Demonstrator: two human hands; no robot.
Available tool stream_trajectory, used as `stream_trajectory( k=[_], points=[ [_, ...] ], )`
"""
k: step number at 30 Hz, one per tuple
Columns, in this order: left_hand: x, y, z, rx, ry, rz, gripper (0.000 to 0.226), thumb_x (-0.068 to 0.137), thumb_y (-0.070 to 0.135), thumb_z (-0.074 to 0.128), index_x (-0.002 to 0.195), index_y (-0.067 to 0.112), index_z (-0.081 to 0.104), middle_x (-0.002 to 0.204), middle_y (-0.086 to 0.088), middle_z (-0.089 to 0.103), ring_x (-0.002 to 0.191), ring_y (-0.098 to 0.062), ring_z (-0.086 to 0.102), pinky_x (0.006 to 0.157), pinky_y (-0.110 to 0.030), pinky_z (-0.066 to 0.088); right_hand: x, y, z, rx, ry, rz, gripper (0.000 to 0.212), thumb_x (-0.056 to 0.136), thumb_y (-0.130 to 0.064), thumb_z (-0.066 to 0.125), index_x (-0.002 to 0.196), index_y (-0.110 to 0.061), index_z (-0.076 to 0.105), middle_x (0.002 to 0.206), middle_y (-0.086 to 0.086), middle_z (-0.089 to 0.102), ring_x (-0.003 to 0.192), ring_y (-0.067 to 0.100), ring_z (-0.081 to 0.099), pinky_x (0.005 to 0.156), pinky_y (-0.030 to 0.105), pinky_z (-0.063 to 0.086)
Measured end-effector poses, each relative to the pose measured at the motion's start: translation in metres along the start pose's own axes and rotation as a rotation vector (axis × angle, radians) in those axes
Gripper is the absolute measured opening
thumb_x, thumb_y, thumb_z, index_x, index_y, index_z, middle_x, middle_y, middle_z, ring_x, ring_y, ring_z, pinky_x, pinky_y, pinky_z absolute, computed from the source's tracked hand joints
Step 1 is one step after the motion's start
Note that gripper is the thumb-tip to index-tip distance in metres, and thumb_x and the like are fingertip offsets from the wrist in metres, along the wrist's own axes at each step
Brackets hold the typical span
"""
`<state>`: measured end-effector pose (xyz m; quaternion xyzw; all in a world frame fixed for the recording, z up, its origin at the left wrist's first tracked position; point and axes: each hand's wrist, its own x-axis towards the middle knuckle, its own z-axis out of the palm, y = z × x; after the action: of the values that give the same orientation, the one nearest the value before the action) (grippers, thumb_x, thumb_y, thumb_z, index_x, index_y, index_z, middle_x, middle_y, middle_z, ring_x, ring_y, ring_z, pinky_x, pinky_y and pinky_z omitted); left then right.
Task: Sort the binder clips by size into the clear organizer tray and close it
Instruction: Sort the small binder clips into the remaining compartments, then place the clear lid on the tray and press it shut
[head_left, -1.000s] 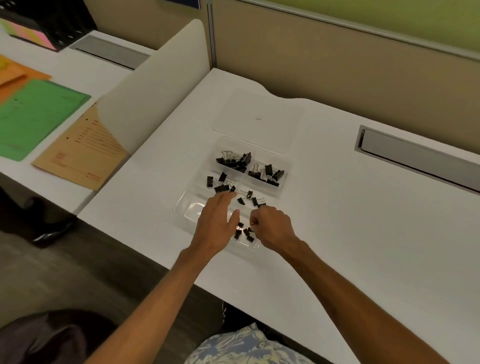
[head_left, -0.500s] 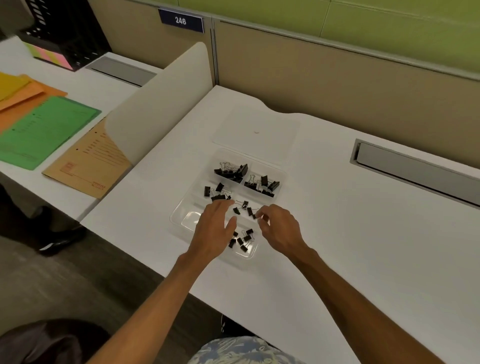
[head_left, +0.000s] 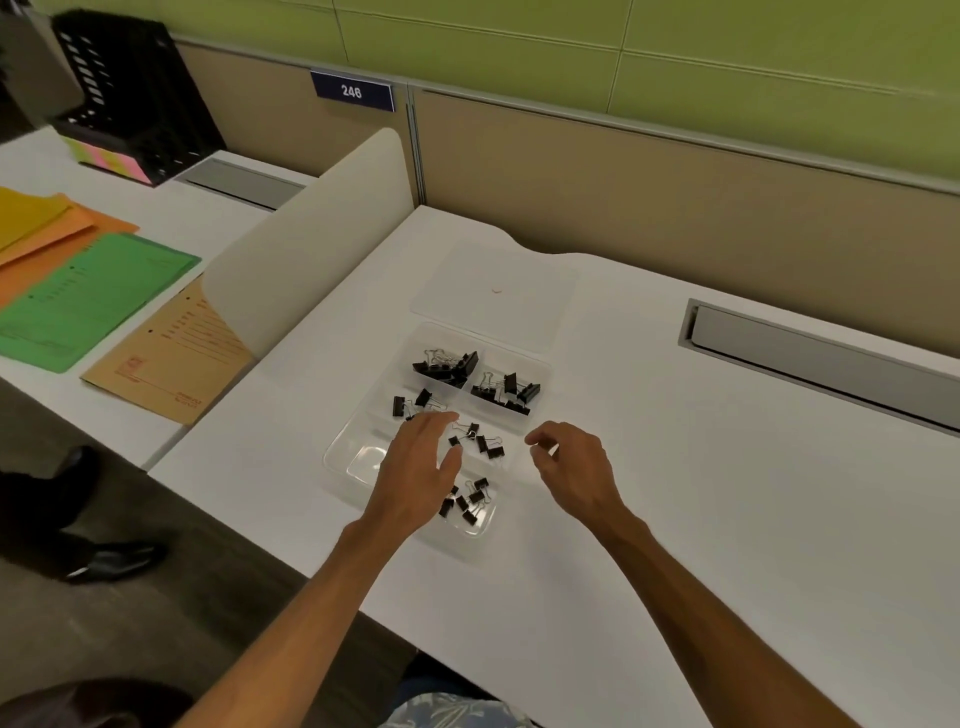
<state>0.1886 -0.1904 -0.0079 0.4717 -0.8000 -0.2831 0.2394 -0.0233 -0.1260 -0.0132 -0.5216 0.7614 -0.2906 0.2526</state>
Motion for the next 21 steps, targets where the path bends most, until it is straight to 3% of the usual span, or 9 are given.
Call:
stream_trajectory(
  k=[4, 11, 18, 21],
  points=[
    [0.022, -0.004, -0.006, -0.017, -0.009, 0.003, 0.040, 0.098, 0.024, 0.054, 0.137, 0.019, 0.049, 0.134, 0.002, 0.052, 0.125, -0.014, 0.046, 0.106, -0.035, 0.042, 0.012, -0.002, -0.003, 0.052, 0.053, 0.023, 0.017, 0.094, -0.017, 0.057, 0.104, -0.020, 0.071, 0.100, -0.006, 0.067, 0.071, 0.005, 0.060, 0.067, 0.021, 0.048],
    [0.083, -0.031, -0.020, 0.051, -0.052, 0.111, 0.041, 0.097, 0.022, 0.054, 0.137, 0.014, 0.049, 0.133, -0.004, 0.054, 0.122, -0.020, 0.049, 0.103, -0.041, 0.044, 0.059, -0.015, -0.004, 0.151, 0.164, 0.078, 0.014, 0.093, -0.014, 0.061, 0.100, -0.018, 0.072, 0.093, -0.006, 0.070, 0.074, 0.013, 0.067, 0.073, 0.031, 0.056],
    [0.168, -0.070, -0.046, 0.023, -0.099, 0.171, 0.035, 0.100, 0.017, 0.048, 0.135, 0.013, 0.052, 0.134, -0.004, 0.055, 0.121, -0.019, 0.050, 0.105, -0.032, 0.040, 0.118, -0.031, 0.001, 0.203, 0.287, 0.220, 0.015, 0.092, -0.011, 0.061, 0.098, -0.017, 0.073, 0.087, -0.004, 0.071, 0.075, 0.012, 0.068, 0.062, 0.006, 0.045],
    [0.204, -0.089, -0.052, 0.008, -0.159, 0.195, 0.037, 0.099, 0.019, 0.050, 0.136, 0.015, 0.050, 0.135, -0.002, 0.053, 0.124, -0.018, 0.048, 0.108, -0.035, 0.038, 0.143, -0.033, 0.004, 0.207, 0.344, 0.279, 0.016, 0.091, -0.009, 0.061, 0.098, -0.016, 0.073, 0.087, -0.005, 0.071, 0.078, 0.012, 0.067, 0.066, 0.008, 0.044]
  ],
)
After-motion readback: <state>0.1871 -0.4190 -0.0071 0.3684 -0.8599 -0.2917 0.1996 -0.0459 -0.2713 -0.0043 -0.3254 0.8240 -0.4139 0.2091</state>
